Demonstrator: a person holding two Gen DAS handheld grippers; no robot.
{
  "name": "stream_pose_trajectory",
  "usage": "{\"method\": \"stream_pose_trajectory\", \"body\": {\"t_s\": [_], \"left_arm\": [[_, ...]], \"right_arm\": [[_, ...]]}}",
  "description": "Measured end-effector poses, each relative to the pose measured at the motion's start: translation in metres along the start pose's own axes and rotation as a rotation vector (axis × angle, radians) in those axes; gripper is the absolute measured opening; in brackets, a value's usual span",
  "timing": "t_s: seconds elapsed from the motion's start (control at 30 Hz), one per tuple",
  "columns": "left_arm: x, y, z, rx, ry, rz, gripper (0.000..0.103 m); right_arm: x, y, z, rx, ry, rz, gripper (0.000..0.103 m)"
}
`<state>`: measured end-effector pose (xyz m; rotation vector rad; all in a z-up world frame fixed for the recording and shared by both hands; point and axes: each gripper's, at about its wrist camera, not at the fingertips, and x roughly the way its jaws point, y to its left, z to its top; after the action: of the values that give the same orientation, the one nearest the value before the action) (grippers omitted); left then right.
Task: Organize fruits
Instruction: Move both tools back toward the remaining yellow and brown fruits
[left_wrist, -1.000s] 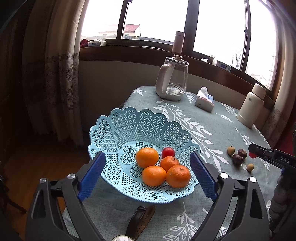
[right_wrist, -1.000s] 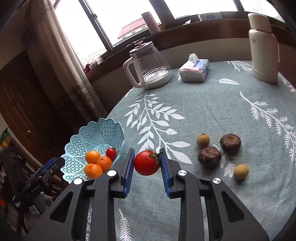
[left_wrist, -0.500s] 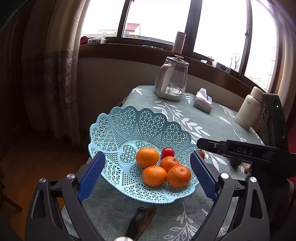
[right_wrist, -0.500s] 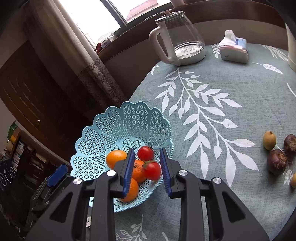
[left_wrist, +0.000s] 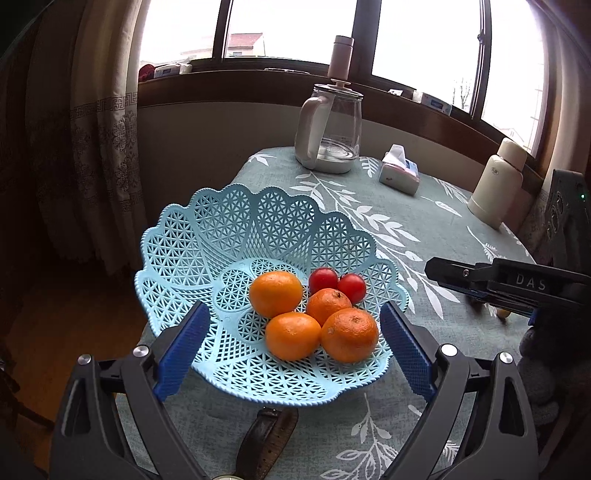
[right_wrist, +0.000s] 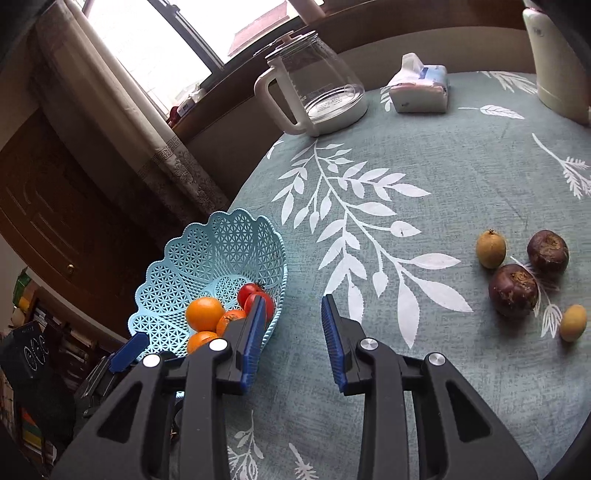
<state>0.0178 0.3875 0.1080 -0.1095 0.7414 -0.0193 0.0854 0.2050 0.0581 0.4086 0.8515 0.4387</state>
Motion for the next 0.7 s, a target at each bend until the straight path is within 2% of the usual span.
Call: {"method": "stream_pose_trajectory", "body": {"t_s": [0.1,0.2,0.23,0.27,0.37,0.57,0.63,0.7], "left_arm": [[0.009,-0.011,-0.001,0.045,0.017,0.009,0.095],[0.017,-0.017,-0.002,0.101,0.012,0.096,0.095],[0.019,-0.018,-0.002,0.116,0.006,0.110,0.098],[0.020,-0.016,-0.002,0.123,0.000,0.117,0.101],[0.019,-0.012,0.000,0.122,0.001,0.103,0.101],[0.009,-0.003,0.006,0.129,-0.046,0.132,0.101],[0.003,0.004,0.010,0.115,-0.081,0.184,0.101],[0.002,0.016,0.014,0.107,-0.100,0.312,0.101]], "right_arm": [[-0.002,-0.006,-0.002,0.010,-0.001,-0.005,0.032],[-0.004,-0.010,-0.003,0.019,-0.004,-0.006,0.032],[-0.005,-0.012,-0.003,0.022,-0.006,-0.006,0.032],[-0.006,-0.013,-0.003,0.024,-0.008,-0.005,0.032],[-0.009,-0.014,-0.003,0.026,-0.014,-0.007,0.032],[-0.015,-0.018,-0.005,0.030,-0.028,-0.013,0.032],[-0.018,-0.020,-0.006,0.035,-0.033,-0.014,0.032],[-0.019,-0.023,-0.006,0.041,-0.036,-0.013,0.032]]}}
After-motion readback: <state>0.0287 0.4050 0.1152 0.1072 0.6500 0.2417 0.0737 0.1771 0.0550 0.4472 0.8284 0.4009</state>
